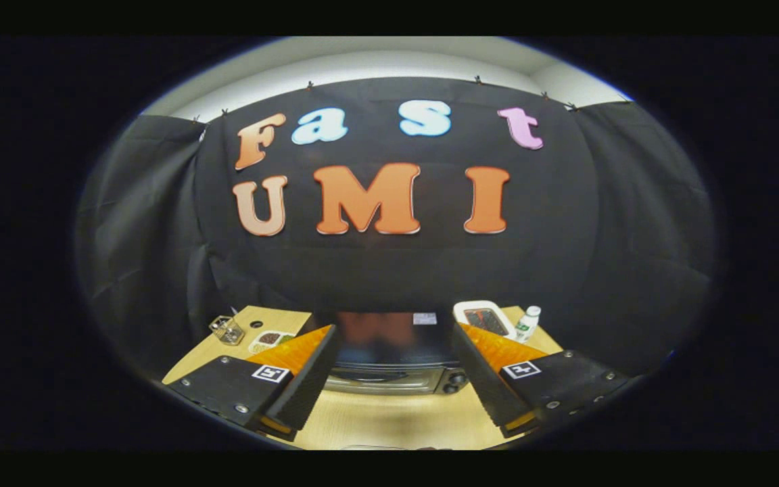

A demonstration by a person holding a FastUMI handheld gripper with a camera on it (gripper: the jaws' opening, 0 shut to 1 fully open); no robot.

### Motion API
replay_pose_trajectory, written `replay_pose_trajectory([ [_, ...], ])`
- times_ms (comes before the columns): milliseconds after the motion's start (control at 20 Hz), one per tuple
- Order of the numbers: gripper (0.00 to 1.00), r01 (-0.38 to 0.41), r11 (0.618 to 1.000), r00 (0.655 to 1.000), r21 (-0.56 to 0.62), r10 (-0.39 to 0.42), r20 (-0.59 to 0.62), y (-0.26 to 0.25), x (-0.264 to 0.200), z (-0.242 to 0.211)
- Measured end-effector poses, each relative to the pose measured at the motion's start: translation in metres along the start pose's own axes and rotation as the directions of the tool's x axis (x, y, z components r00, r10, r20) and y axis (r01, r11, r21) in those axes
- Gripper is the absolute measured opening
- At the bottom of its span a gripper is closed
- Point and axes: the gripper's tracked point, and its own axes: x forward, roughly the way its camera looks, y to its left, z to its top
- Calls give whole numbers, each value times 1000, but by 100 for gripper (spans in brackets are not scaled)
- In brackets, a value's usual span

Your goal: Open the toaster oven, put the food inside, and close the toaster oven door.

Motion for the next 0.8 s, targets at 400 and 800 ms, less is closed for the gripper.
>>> replay_pose_trajectory([
  [400, 98, 56, 996, 990, 66, -64, 127, -55, -76, 57],
  [800, 98, 95, 992, 982, 86, -107, 154, -108, -111, 55],
])
